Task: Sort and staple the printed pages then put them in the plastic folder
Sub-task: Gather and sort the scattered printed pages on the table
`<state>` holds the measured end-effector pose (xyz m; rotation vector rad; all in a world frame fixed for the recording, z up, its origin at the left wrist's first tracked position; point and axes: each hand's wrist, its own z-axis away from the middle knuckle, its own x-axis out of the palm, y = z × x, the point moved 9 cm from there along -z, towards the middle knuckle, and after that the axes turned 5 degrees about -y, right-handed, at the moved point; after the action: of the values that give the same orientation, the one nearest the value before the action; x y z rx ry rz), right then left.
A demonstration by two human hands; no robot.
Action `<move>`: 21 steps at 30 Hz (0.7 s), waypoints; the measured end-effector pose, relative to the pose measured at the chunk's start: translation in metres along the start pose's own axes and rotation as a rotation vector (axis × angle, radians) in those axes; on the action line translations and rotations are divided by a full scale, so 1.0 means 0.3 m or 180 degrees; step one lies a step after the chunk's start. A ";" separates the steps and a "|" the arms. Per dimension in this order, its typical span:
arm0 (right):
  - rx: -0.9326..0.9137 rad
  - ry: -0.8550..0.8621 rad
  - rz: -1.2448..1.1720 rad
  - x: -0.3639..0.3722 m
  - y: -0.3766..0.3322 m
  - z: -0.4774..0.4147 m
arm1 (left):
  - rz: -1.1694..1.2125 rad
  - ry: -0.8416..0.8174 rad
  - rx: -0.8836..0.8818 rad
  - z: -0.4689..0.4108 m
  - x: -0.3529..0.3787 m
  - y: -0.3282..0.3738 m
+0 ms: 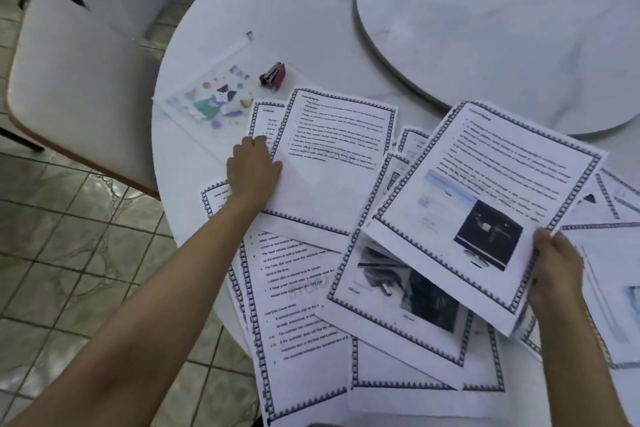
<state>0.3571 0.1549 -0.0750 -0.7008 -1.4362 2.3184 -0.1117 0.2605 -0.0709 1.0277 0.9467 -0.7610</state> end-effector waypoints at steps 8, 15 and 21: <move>-0.0010 -0.0224 -0.0050 0.064 0.006 -0.001 | 0.0692 0.0090 -0.0150 -0.001 0.016 -0.040; -0.0162 -0.0469 -0.0029 0.151 -0.025 0.035 | 0.1649 0.0942 0.0503 0.094 -0.171 0.061; -0.0330 -0.0774 -0.0184 0.230 -0.106 0.067 | 0.2045 0.1399 0.0563 0.178 -0.372 0.045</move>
<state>0.2892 0.1894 -0.0552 -0.4077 -1.6672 2.3625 -0.1301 0.2248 0.0469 1.5890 0.8448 -0.0776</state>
